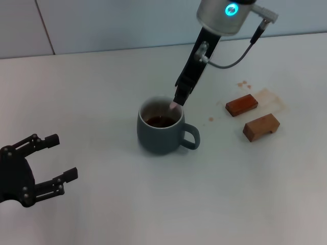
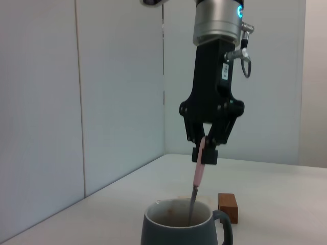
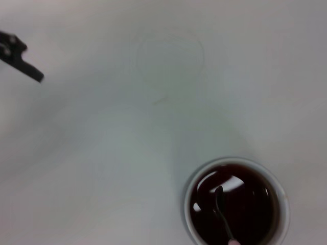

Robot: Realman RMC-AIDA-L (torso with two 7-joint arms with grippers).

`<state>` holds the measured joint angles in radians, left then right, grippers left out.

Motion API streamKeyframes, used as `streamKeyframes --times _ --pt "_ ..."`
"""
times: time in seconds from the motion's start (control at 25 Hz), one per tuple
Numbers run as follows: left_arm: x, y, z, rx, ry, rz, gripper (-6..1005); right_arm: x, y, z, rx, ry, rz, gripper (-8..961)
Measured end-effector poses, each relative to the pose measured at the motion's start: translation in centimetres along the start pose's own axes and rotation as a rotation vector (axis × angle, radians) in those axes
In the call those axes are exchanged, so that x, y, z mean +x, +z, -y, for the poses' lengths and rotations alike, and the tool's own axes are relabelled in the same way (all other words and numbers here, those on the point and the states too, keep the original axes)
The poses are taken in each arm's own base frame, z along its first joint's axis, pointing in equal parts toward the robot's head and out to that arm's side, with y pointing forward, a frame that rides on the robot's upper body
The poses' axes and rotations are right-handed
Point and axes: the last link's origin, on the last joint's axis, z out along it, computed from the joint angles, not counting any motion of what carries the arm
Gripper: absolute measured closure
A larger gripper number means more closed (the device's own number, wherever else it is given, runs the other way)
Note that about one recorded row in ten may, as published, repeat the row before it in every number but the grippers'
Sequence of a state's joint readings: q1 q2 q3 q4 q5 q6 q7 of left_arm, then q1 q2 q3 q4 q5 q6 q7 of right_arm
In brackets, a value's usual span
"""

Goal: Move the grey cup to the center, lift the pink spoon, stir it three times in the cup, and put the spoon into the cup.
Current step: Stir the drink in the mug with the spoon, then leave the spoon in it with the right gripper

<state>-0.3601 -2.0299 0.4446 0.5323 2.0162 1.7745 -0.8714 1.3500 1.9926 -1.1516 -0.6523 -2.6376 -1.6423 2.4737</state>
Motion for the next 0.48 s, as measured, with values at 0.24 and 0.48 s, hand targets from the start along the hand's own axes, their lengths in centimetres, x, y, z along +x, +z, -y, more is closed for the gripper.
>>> streamKeyframes --times 0.24,0.48 --pt "0.0 0.01 0.01 0.0 0.0 0.0 165 -0.43 0.98 -0.99 0.018 -0.034 -0.037 845" --pt "0.0 0.07 -0.03 -0.001 0.001 -0.001 165 -0.88 0.61 -0.4 0.059 -0.024 -0.008 845"
